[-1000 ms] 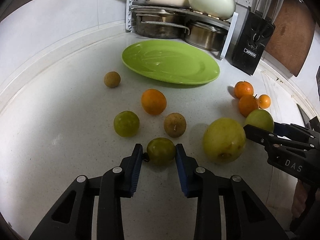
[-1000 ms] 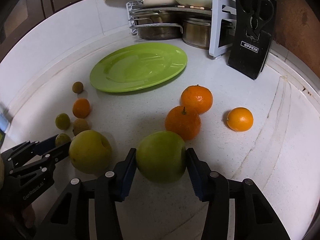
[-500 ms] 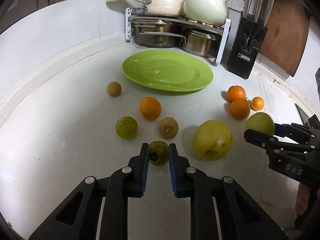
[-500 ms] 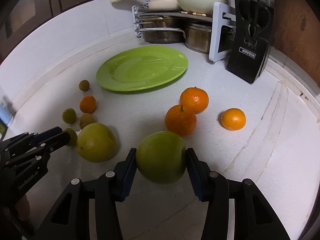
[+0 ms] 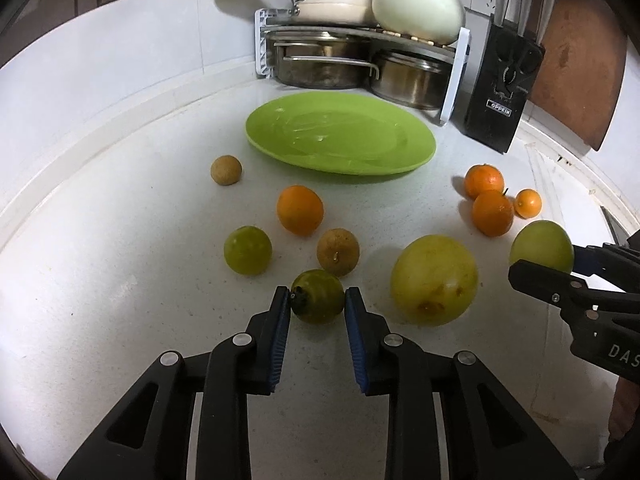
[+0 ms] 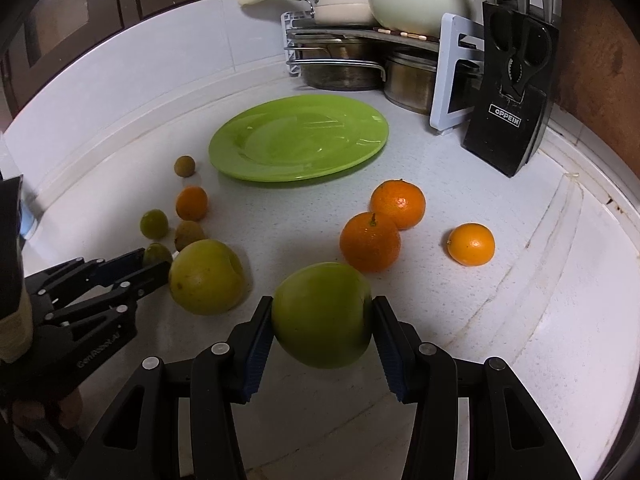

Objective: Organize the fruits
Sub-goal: 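Carry the lime and green apple to the green plate and release both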

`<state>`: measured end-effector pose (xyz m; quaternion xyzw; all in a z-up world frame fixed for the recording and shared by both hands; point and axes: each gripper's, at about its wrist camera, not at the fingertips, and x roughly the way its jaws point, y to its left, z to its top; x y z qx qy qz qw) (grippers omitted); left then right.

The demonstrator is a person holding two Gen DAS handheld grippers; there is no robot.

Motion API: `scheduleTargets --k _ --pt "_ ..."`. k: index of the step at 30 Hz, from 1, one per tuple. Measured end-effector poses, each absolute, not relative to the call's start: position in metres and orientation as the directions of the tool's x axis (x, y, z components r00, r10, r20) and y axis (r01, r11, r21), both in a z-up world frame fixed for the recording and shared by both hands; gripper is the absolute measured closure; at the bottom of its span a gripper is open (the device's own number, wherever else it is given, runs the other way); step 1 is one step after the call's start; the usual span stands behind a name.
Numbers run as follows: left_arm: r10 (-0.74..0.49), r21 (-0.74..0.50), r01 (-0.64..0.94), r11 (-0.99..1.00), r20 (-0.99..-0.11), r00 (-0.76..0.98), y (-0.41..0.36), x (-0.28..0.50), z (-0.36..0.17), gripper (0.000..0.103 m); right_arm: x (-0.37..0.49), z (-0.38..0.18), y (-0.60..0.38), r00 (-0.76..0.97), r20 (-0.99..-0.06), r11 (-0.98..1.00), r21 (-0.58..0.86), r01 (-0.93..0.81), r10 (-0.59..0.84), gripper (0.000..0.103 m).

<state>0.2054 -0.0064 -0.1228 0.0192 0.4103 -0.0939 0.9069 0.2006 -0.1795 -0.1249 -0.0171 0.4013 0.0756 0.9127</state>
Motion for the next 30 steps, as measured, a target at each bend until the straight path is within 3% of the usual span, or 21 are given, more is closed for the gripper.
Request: scheduleTargets --k 21,30 --pt "-0.206 -0.047 0.243 0.969 -0.698 0.686 -0.02 0.252 -0.063 0.075 0.251 -0.067 -0.178 0.72 -0.654 0.967 0.073 -0.243 0.23 0.054" --pt "-0.215 -0.043 0.27 0.962 -0.729 0.649 -0.022 0.31 -0.063 0.075 0.316 -0.068 -0.161 0.657 -0.71 0.954 0.07 -0.292 0.253 0.054"
